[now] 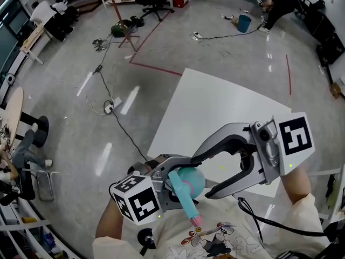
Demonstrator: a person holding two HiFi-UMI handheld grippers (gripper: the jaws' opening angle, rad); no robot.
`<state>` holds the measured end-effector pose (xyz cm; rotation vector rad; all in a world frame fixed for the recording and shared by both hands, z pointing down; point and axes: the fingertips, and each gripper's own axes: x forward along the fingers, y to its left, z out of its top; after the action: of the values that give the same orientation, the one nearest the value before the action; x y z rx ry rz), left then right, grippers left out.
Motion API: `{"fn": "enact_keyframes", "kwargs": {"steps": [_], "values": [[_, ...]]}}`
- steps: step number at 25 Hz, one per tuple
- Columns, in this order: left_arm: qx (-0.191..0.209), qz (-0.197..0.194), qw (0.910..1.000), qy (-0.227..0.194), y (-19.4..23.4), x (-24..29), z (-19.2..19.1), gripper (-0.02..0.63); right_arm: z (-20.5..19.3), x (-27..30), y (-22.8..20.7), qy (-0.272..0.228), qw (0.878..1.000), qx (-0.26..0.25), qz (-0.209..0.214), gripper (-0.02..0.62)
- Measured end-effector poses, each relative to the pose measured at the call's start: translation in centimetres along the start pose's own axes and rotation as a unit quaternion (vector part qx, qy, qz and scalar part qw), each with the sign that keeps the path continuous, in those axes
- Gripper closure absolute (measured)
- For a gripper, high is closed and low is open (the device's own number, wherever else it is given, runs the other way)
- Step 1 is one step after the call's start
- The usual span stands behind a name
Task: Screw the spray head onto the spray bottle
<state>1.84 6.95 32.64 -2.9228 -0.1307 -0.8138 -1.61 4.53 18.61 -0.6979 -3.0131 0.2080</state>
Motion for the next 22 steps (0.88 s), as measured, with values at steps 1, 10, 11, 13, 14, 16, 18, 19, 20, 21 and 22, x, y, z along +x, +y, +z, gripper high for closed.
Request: {"fn": "enact_keyframes", "kwargs": {"steps": [1, 10, 11, 13, 14, 16, 18, 19, 20, 21, 22], "values": [[0.008, -0.013, 0.9999, 0.004, -0.5, 0.1, 0.3, 0.178, -0.4, 0.6, 0.5, 0.011, 1.0, 0.0, 0.023, 0.361], [0.04, -0.089, 0.9948, 0.027, -2.6, 1.5, 1.0, 0.178, -3.0, 2.7, 3.5, 0.064, 0.985, -0.004, 0.157, 0.401], [0.041, -0.091, 0.9946, 0.027, -2.6, 1.7, 1.0, 0.178, -3.0, 2.7, 3.6, 0.062, 0.985, -0.002, 0.164, 0.429], [0.038, -0.094, 0.9946, 0.023, -2.8, 1.7, 1.0, 0.178, -2.9, 2.9, 3.7, 0.056, 0.984, -0.001, 0.169, 0.445], [0.031, -0.094, 0.9949, 0.02, -2.8, 1.6, 1.0, 0.178, -2.8, 3.0, 3.6, 0.054, 0.985, -0.003, 0.164, 0.447], [0.008, -0.084, 0.9963, 0.014, -2.3, 1.3, 0.9, 0.178, -2.6, 3.0, 3.0, 0.052, 0.989, -0.005, 0.141, 0.459], [-0.023, -0.06, 0.9979, 0.012, -1.3, 1.1, 0.5, 0.178, -2.7, 2.7, 1.8, 0.053, 0.993, -0.004, 0.108, 0.461], [-0.04, -0.046, 0.9981, 0.012, -0.7, 1.0, 0.2, 0.178, -2.8, 2.5, 1.2, 0.054, 0.994, -0.005, 0.091, 0.462], [-0.053, -0.032, 0.998, 0.013, -0.1, 1.0, -0.1, 0.178, -2.9, 2.5, 0.6, 0.055, 0.996, -0.005, 0.073, 0.462], [-0.064, -0.017, 0.9977, 0.016, 0.5, 0.9, -0.5, 0.178, -3.0, 2.5, 0.0, 0.055, 0.997, -0.007, 0.056, 0.462], [-0.072, 0.0, 0.9972, 0.021, 1.0, 0.9, -0.9, 0.178, -3.1, 2.5, -0.6, 0.056, 0.998, -0.008, 0.039, 0.462]]}}
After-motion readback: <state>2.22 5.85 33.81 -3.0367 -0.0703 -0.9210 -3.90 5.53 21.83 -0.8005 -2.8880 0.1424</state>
